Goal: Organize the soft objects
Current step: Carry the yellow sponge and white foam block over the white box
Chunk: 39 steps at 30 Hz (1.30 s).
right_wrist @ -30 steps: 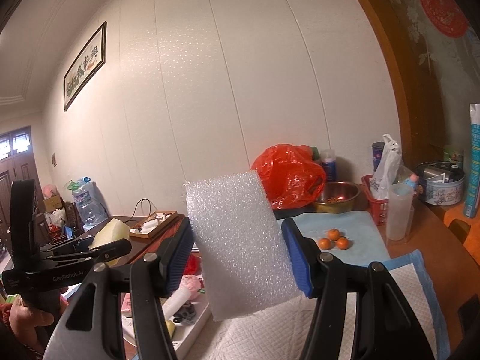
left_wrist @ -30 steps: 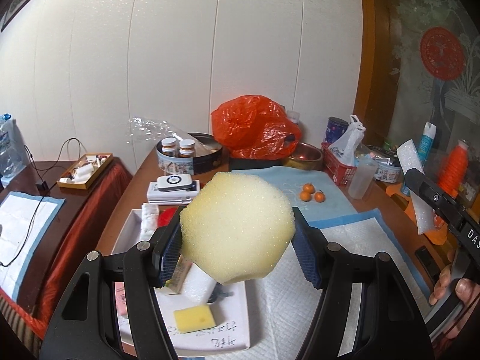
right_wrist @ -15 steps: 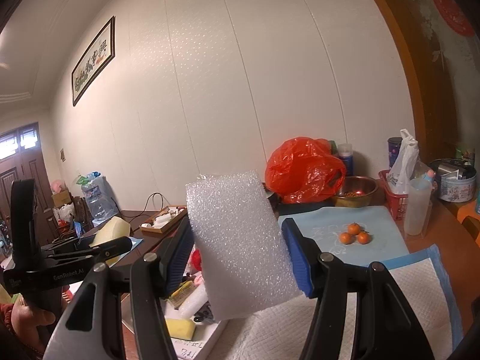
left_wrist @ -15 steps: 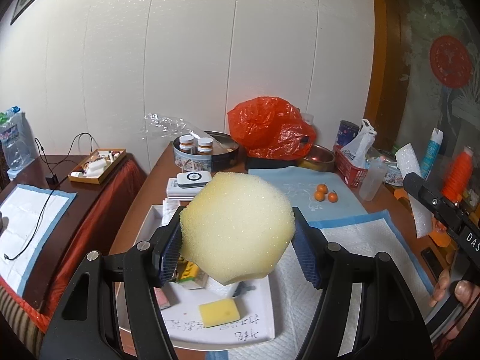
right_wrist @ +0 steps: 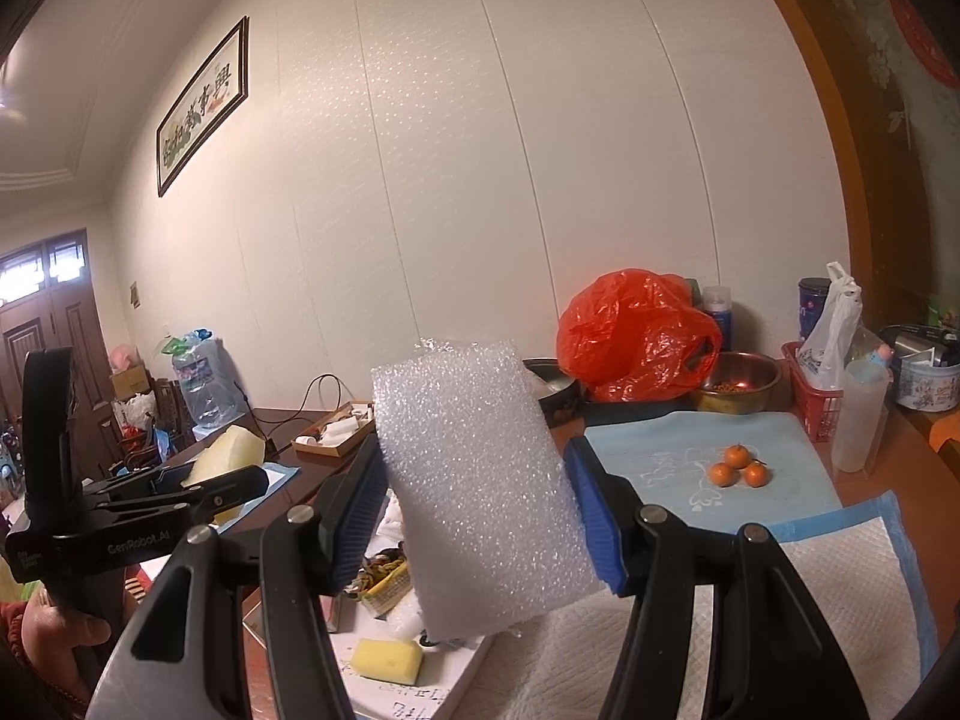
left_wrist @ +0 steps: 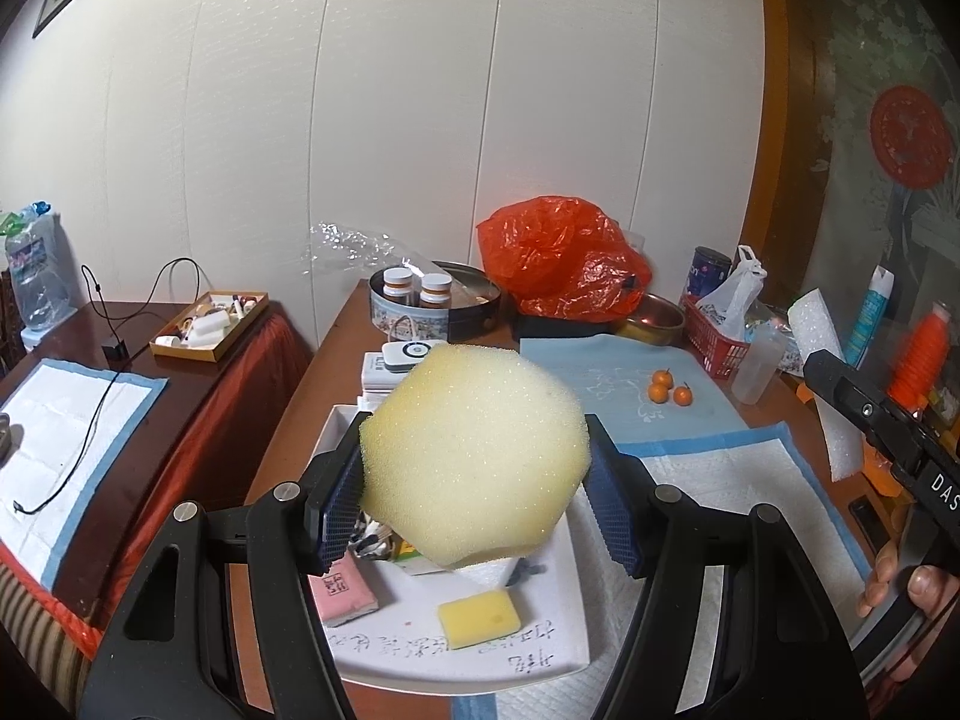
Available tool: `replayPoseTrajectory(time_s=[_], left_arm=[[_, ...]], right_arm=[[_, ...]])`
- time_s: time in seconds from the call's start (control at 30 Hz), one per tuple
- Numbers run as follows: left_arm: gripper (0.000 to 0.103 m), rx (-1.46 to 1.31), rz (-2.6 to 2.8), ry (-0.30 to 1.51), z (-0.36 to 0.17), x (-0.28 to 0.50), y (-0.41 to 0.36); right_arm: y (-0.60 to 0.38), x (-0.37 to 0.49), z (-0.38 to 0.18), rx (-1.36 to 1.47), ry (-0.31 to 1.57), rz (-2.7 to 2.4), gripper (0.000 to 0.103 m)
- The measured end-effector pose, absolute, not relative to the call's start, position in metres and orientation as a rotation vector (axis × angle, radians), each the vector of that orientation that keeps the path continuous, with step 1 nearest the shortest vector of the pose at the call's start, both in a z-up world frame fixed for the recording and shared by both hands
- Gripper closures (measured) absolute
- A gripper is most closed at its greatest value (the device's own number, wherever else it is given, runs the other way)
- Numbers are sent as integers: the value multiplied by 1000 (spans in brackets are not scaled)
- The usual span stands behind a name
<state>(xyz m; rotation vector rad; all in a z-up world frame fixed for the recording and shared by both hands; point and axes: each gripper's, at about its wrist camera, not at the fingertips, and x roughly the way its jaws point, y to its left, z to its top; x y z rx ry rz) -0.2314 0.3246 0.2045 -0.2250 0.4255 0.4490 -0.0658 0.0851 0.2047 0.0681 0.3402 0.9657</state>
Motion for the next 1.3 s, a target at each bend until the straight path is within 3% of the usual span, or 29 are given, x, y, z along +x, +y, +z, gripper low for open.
replayPoseTrajectory(time_s=[1.3], left_arm=[[36, -286, 470, 463, 178, -245, 401]], right_arm=[[166, -81, 191, 24, 400, 1028, 43]])
